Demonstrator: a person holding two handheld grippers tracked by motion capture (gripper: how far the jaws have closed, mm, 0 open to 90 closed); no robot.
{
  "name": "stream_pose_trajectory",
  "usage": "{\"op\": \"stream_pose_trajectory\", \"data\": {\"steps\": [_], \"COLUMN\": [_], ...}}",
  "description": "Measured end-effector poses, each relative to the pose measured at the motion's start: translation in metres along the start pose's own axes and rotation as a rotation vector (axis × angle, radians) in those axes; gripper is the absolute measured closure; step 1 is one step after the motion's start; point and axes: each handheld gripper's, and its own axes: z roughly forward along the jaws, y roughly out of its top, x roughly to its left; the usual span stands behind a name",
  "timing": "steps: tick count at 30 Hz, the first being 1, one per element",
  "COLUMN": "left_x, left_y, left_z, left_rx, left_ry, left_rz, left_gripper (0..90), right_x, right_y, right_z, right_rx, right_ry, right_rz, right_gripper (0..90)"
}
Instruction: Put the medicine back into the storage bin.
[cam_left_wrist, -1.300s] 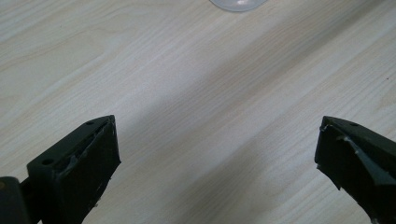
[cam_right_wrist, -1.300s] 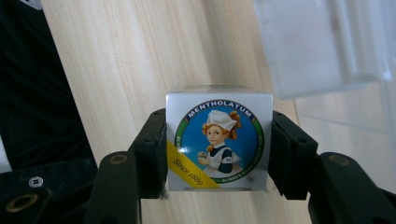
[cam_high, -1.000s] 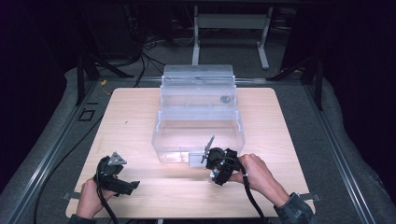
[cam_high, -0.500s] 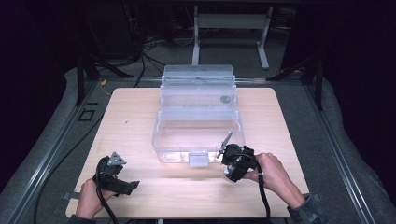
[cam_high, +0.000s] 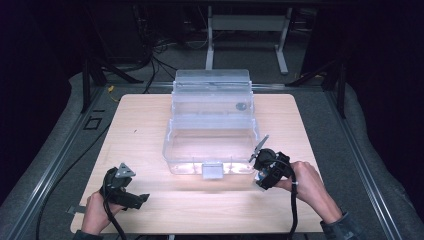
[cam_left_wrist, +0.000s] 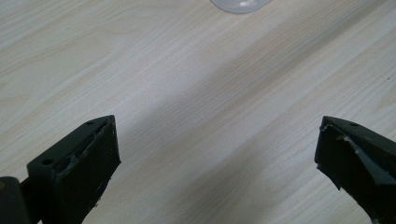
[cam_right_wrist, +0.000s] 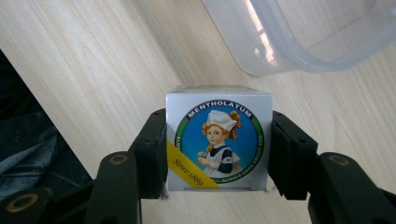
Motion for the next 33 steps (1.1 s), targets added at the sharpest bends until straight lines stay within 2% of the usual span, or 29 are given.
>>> {"op": "stream_pose_trajectory", "data": {"steps": [10,14,28,33], "left_x": [0.0,0.0,0.0,0.0], "left_y": [0.002,0.002,0.002,0.002], "left_z": [0.001,0.001,0.001,0.001], "left_rx": [0.006,0.004,-0.006,-0.003], "left_ry": [-0.007,0.0,-0.004,-0.001], "left_rz": [0.008,0.007,0.016,0.02], "left_gripper": [0.1,0.1,0.1,0.2], "right_x": [-0.017,-0.024,-0.044,-0.047], "right_y": [-0.012,-0.014,-0.008,-0.004], "right_z": [-0.017,-0.021,-0.037,-0.043], "right_rx": [0.003,0.009,0.003,0.0], "right_ry": [-0.031,-0.043,-0.054,-0.078], "right_rz": [0.059,0.067,0.1,0.099], "right_gripper": [46.4,46.4,46.4,46.4]}}
